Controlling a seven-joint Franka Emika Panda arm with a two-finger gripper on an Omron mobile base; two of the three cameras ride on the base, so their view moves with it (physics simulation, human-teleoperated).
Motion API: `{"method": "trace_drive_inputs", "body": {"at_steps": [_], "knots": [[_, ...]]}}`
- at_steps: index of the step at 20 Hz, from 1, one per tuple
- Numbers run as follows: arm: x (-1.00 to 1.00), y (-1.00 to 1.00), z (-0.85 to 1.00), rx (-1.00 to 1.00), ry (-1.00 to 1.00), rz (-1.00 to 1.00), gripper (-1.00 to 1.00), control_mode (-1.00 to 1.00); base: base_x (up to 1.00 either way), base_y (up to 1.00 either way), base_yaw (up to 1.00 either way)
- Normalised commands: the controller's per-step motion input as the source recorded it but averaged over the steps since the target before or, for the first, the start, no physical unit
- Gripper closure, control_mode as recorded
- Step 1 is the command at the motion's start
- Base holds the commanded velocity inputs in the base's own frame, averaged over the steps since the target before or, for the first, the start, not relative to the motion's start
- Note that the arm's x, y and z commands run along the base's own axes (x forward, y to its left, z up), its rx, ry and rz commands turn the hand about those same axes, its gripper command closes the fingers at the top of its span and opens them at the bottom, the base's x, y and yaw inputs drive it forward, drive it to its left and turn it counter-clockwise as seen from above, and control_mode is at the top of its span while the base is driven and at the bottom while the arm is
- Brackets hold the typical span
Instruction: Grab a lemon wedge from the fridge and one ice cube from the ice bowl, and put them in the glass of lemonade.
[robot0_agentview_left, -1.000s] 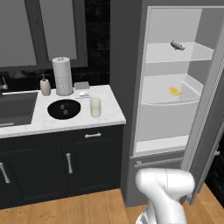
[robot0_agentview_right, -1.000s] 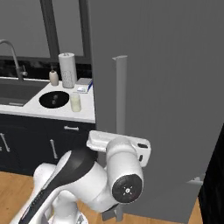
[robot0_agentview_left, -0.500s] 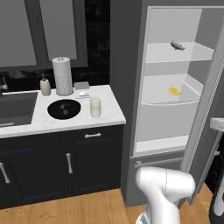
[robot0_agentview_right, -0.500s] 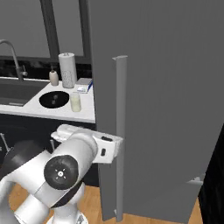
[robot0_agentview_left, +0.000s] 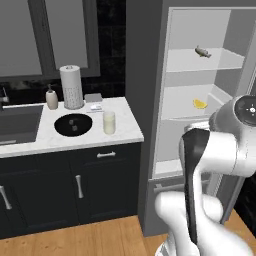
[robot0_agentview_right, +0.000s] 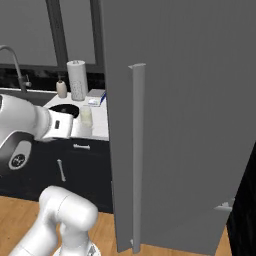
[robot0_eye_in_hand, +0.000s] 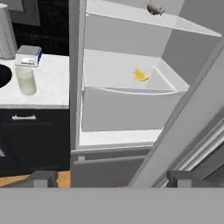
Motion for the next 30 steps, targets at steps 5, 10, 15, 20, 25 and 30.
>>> {"method": "trace_drive_inputs", "body": {"at_steps": [5,10,15,20,25,30], "knots": [[1.0,0.33,0.0,-0.16,0.05,-0.23,-1.0,-1.0,0.0,0.0,0.0],[1.0,0.05,0.0,-0.14,0.1,-0.2,-1.0,-1.0,0.0,0.0,0.0],[0.93,-0.3,0.0,-0.09,0.2,-0.2,-1.0,-1.0,0.0,0.0,0.0],[0.41,-0.72,0.0,-0.01,0.12,-0.16,-1.0,-1.0,0.0,0.0,0.0],[0.17,-0.75,0.0,0.0,0.04,-0.17,-1.0,-1.0,0.0,0.0,0.0],[0.03,-0.51,0.0,0.0,0.0,-0.16,-1.0,-1.0,0.0,0.0,0.0]]}}
